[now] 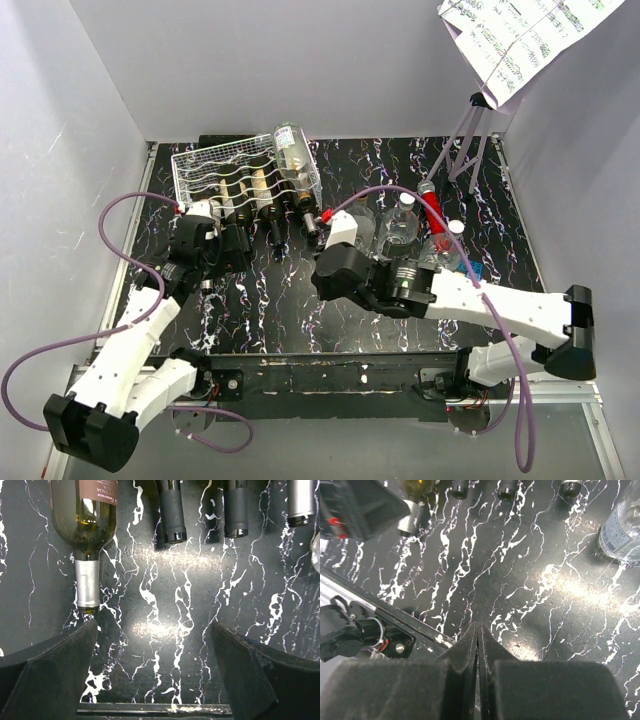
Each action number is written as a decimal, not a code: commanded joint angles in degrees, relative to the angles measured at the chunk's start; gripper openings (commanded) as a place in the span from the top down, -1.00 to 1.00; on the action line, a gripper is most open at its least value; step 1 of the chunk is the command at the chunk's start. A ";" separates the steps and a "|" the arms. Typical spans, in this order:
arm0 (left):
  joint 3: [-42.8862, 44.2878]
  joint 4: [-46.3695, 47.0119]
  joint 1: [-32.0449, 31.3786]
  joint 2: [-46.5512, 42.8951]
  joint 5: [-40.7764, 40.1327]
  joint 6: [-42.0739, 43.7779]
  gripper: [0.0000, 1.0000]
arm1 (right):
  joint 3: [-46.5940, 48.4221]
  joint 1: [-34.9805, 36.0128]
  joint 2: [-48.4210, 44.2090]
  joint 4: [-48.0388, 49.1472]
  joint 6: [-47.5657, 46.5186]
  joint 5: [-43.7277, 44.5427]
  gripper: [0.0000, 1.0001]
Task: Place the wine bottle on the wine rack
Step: Adjust the wine bottle in the wine rack.
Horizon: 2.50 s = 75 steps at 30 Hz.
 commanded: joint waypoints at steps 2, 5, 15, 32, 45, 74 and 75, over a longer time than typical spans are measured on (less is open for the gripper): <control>-1.66 4.70 3.53 2.77 2.80 3.42 -0.96 | -1.36 0.52 -5.22 0.65 -2.08 2.53 0.87; -3.06 6.37 7.30 8.04 3.33 4.03 -0.96 | -2.77 0.43 -8.29 2.23 -4.10 2.44 0.85; -3.94 12.79 17.07 14.73 8.51 6.67 -0.39 | -9.01 -2.11 -15.42 8.65 -5.16 -4.24 0.81; -6.32 17.89 18.83 26.87 7.64 5.09 -0.20 | -17.09 -8.27 -22.09 17.79 -5.34 -6.62 0.81; -7.90 17.54 18.48 26.52 8.08 2.98 1.00 | -18.33 -8.62 -24.65 17.97 -5.69 -6.35 0.83; -7.73 37.22 15.40 27.22 -7.65 5.79 1.00 | -21.58 -8.80 -25.88 21.40 -6.48 -6.71 0.85; -7.64 37.83 15.40 27.92 -7.92 5.62 1.00 | -21.76 -8.80 -26.06 21.40 -6.57 -6.53 0.85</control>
